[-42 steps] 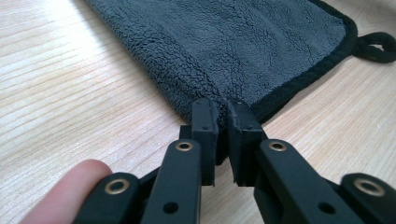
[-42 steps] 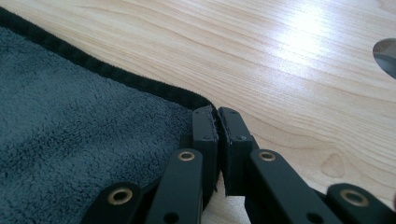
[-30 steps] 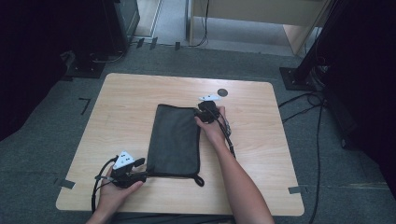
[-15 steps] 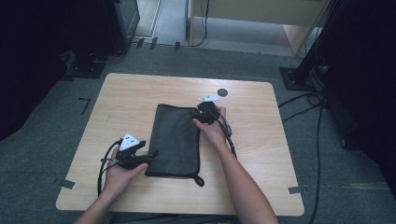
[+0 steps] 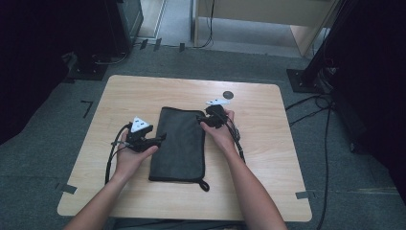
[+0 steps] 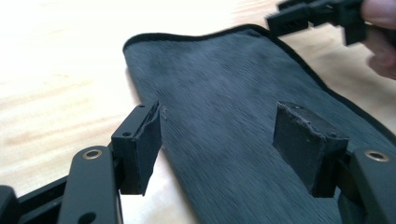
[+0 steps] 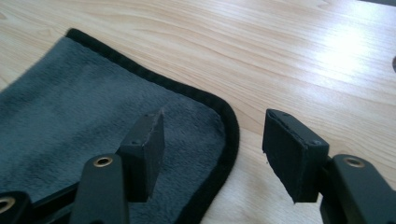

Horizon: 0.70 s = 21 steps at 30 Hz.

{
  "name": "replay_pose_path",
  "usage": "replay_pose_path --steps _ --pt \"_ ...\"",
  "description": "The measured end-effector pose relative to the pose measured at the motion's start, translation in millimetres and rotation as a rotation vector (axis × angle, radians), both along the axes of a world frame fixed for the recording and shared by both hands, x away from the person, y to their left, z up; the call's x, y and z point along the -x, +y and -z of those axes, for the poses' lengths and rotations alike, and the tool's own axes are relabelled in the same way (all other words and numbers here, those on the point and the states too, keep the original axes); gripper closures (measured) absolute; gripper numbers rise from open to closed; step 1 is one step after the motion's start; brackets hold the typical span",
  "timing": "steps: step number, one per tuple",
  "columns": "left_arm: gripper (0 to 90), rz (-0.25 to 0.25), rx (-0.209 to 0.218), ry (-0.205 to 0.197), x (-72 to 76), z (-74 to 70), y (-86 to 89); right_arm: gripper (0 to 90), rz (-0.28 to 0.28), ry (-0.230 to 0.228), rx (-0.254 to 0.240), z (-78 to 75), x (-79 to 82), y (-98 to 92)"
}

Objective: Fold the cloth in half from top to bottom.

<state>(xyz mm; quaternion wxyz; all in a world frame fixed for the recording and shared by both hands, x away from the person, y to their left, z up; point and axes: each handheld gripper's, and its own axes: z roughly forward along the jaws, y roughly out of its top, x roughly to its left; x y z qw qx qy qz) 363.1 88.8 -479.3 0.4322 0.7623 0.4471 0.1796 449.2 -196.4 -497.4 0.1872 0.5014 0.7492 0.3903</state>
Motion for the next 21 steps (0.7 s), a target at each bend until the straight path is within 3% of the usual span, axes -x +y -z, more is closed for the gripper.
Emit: replay_pose_path --steps 3,6,8,15,21 --pt "33.3 -0.022 0.016 0.022 -15.7 -0.1 2.3 47.5 0.022 0.001 0.01 1.7 -1.1 -2.3" --pt "34.2 -0.045 0.021 0.024 -30.8 -1.0 4.6 52.4 0.034 0.026 -0.017 4.4 -3.5 -4.0" --pt "35.4 -0.056 0.024 0.017 -41.0 -1.0 4.7 54.8 0.045 0.019 -0.013 5.5 -4.6 -4.4" --pt "38.1 -0.11 0.016 -0.003 -70.5 10.2 -1.4 58.3 0.064 0.044 -0.034 10.7 -10.5 -4.8" --pt "41.5 -0.114 -0.006 0.01 -89.0 20.5 -12.0 58.9 0.06 0.052 -0.034 15.3 -13.7 -1.6"
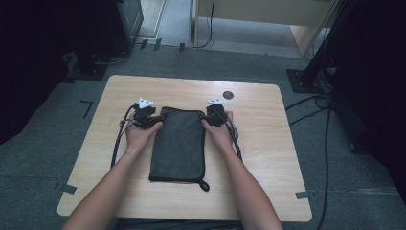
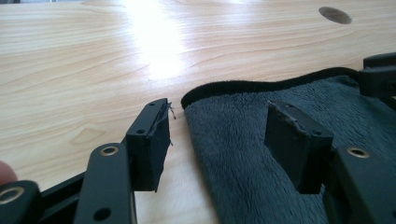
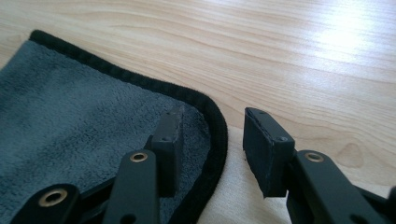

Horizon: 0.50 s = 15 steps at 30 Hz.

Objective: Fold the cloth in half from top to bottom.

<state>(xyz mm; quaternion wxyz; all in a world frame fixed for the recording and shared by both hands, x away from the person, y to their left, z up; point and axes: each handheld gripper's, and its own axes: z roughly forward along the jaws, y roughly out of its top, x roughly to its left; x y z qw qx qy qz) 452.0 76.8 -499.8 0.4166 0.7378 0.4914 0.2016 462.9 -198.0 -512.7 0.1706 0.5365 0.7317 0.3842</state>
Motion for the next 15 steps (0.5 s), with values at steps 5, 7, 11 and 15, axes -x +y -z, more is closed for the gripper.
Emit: replay_pose_path --steps 5,7,11,15 --pt "44.4 -0.034 -0.029 0.014 -14.4 7.3 -7.0 58.9 0.038 -0.003 -0.006 4.1 -2.6 -1.5" --pt "45.7 -0.04 -0.044 0.029 -19.2 11.0 -9.3 58.7 0.044 -0.001 -0.022 5.5 -4.3 -3.6" --pt "48.6 -0.04 -0.056 0.061 -28.1 15.0 -12.1 58.8 0.031 0.008 -0.031 5.2 -7.5 -5.2" --pt "52.5 -0.037 -0.07 0.082 -32.0 15.8 -15.1 60.3 0.012 0.008 -0.025 5.1 -8.5 -4.0"
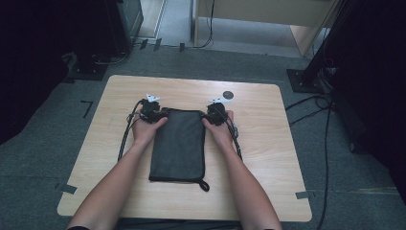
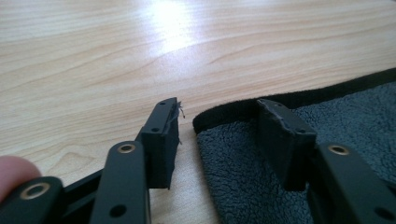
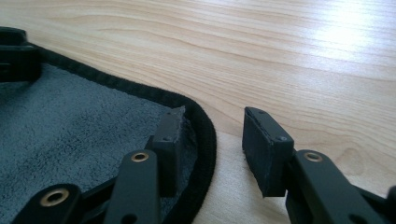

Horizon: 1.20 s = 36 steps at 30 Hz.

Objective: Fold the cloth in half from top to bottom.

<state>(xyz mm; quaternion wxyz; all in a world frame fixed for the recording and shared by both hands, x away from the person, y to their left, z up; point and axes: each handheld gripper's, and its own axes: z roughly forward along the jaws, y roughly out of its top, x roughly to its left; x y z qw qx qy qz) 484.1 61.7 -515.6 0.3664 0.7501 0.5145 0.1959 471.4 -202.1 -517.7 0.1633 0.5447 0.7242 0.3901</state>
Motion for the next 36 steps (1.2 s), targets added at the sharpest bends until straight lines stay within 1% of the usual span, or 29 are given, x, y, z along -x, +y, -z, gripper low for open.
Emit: replay_pose_path --steps 1,3,4,6,7,9,10,11,12,14,16,17,19,22,24,25,28,29,31,32,34,35,36 --pt "54.6 0.008 -0.009 0.007 0.1 0.1 -0.9 61.2 0.001 0.001 -0.001 0.0 0.0 0.6" --pt "62.1 0.02 -0.022 0.005 1.0 -0.3 -2.1 66.4 -0.016 0.005 -0.004 -0.1 0.6 2.2" --pt "67.9 0.025 -0.029 0.003 1.9 -1.1 -2.9 69.1 -0.022 0.007 -0.001 -0.2 1.4 3.4" --pt "76.8 0.035 -0.046 0.006 3.5 -3.0 -3.5 73.8 -0.029 0.004 0.024 -0.7 4.3 7.5" --pt "79.8 0.043 -0.046 0.008 4.1 -3.4 -3.5 76.1 -0.028 0.0 0.032 -0.8 4.9 8.6" --pt "82.6 0.049 -0.04 0.013 4.8 -3.9 -2.3 80.3 -0.019 0.008 0.038 -1.6 6.3 10.0" --pt "83.2 0.054 -0.039 0.016 4.9 -4.2 -1.4 82.5 -0.017 0.012 0.037 -2.1 7.1 10.3" --pt "83.5 0.058 -0.032 0.016 5.1 -4.2 -0.5 83.8 -0.023 0.006 0.042 -2.1 7.4 10.1" --pt "84.1 0.064 -0.034 0.021 5.4 -4.8 0.2 84.9 -0.019 0.004 0.054 -3.2 8.7 11.6" --pt "85.2 0.076 -0.04 0.019 6.2 -6.0 0.4 85.8 -0.039 -0.017 0.093 -4.3 10.9 14.2" --pt "85.8 0.092 -0.05 0.02 6.2 -7.3 0.9 86.2 -0.04 -0.023 0.112 -5.4 12.0 15.5" --pt "85.9 0.093 -0.043 0.023 5.7 -8.2 1.3 86.2 -0.037 -0.025 0.109 -6.1 12.0 15.5" --pt "86.0 0.094 -0.043 0.025 4.7 -9.8 1.6 86.4 -0.039 -0.031 0.105 -7.0 11.3 14.5" --pt "86.0 0.09 -0.049 0.01 3.7 -12.1 0.4 86.4 -0.039 -0.038 0.111 -9.2 9.5 13.9" --pt "86.1 0.086 -0.048 0.021 1.4 -14.4 0.3 86.5 -0.038 -0.043 0.113 -13.2 7.8 14.8" --pt "86.2 0.086 -0.047 0.019 0.6 -15.5 0.3 86.5 -0.04 -0.049 0.118 -15.7 6.9 15.0" --pt "86.2 0.081 -0.022 0.004 -2.1 -25.7 2.2 86.5 -0.033 -0.073 0.119 -24.2 5.0 15.7" --pt "86.3 0.077 -0.005 -0.006 -2.5 -31.6 2.7 86.5 -0.032 -0.082 0.117 -27.5 4.7 15.5" --pt "86.2 0.072 0.013 -0.033 -0.8 -39.3 3.7 86.5 -0.029 -0.097 0.111 -33.8 4.7 14.2" --pt "86.2 0.079 0.016 -0.036 -0.2 -43.3 3.9 86.4 -0.03 -0.105 0.104 -36.7 5.1 13.3" --pt "86.2 0.094 0.024 -0.055 2.9 -50.5 3.7 86.4 -0.033 -0.124 0.103 -42.6 7.0 11.2" --pt "86.2 0.1 0.029 -0.057 4.6 -52.6 4.0 86.4 -0.031 -0.134 0.102 -46.0 8.8 10.1" --pt "86.2 0.105 0.048 -0.061 7.0 -54.5 4.2 86.4 -0.032 -0.141 0.104 -47.9 9.8 9.5"
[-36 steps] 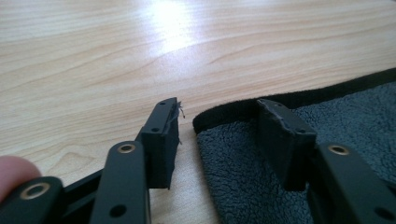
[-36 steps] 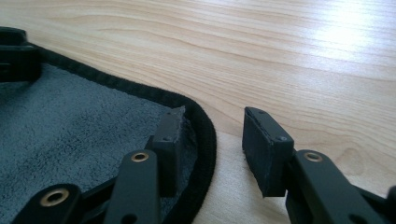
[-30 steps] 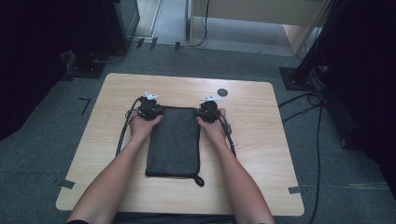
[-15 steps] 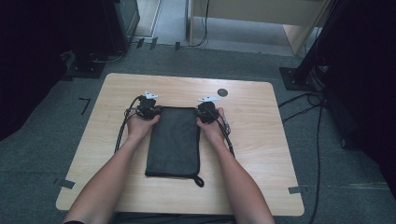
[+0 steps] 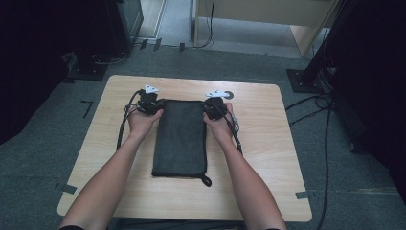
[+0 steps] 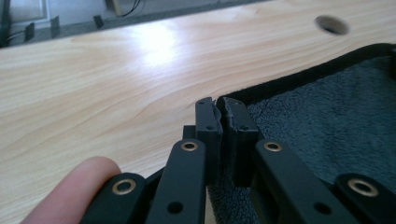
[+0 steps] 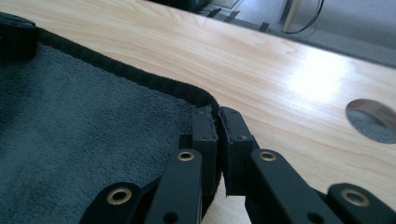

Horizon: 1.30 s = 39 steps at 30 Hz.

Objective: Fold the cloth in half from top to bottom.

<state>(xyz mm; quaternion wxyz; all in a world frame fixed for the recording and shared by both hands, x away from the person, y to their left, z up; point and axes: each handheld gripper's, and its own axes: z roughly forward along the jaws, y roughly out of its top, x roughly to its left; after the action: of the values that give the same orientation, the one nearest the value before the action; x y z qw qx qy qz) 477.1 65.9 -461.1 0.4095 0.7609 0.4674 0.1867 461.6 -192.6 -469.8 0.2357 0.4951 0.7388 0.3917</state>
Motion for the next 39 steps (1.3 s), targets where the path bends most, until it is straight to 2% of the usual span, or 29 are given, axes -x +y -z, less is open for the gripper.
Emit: replay_pose_path --steps 3,5,12,14,17,21,22,32,39 --pt "86.2 0.013 0.04 -0.017 9.6 -4.7 1.3 86.4 -0.004 -0.02 -0.003 -7.5 7.7 -2.2" --pt "86.2 0.026 0.05 -0.035 17.2 -8.3 3.6 86.4 -0.012 -0.034 -0.009 -11.2 14.1 -3.8" --pt "86.2 0.073 0.097 -0.083 49.6 -16.4 13.7 86.3 -0.038 -0.088 -0.011 -20.9 52.2 -6.4" --pt "86.2 0.083 0.109 -0.089 59.1 -17.1 16.9 86.3 -0.044 -0.097 -0.025 -22.6 63.1 -6.9" --pt "86.2 0.099 0.112 -0.098 71.3 -17.5 20.6 86.3 -0.059 -0.108 -0.029 -24.9 79.3 -6.5" --pt "86.2 0.124 0.14 -0.107 88.4 -18.8 25.2 86.3 -0.079 -0.124 -0.024 -26.9 97.6 -5.4" --pt "86.2 0.131 0.132 -0.11 92.2 -18.7 26.5 86.3 -0.081 -0.125 -0.028 -27.3 101.5 -5.4" --pt "85.9 0.183 0.142 -0.134 132.6 -14.0 35.5 86.1 -0.139 -0.155 -0.042 -28.2 143.8 -8.4" --pt "85.8 0.206 0.145 -0.104 162.2 3.7 40.3 86.1 -0.182 -0.138 -0.052 -17.0 174.4 -11.1"
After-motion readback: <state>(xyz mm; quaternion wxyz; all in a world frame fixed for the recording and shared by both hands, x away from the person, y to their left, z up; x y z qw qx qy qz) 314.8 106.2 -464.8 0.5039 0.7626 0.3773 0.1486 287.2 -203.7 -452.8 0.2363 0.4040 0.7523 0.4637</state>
